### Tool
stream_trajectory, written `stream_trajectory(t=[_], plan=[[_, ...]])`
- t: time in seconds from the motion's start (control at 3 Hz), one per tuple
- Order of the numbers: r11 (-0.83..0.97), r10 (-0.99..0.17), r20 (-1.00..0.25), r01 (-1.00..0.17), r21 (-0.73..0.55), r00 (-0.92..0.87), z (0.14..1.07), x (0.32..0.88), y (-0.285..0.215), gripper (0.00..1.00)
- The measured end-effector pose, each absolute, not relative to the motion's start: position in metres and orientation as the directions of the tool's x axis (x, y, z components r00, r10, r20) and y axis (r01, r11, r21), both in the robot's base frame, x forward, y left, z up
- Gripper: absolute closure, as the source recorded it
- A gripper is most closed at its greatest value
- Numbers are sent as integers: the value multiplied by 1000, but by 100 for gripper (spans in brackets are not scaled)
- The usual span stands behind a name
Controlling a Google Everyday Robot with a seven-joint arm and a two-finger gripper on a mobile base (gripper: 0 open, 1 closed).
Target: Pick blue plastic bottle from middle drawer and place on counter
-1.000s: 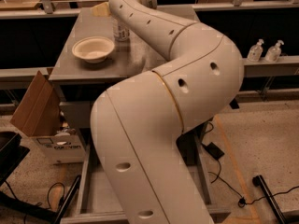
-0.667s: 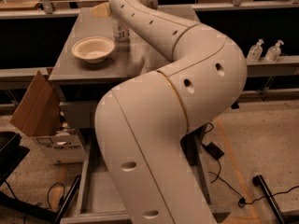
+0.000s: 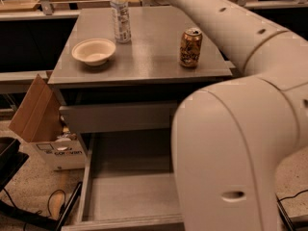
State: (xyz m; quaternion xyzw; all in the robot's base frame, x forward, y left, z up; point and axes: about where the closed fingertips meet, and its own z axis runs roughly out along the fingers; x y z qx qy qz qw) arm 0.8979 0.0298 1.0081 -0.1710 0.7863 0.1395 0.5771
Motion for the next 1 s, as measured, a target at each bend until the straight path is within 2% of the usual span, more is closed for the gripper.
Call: stream_trajectory(t=[0.33, 0.67, 1.0], plan=[[867, -140, -953, -497, 14, -271, 1041, 855, -13, 0], [810, -302, -930, -571, -134, -210, 1076, 796, -55, 0], [805, -370, -916, -545, -235, -152, 1109, 746, -85, 0]])
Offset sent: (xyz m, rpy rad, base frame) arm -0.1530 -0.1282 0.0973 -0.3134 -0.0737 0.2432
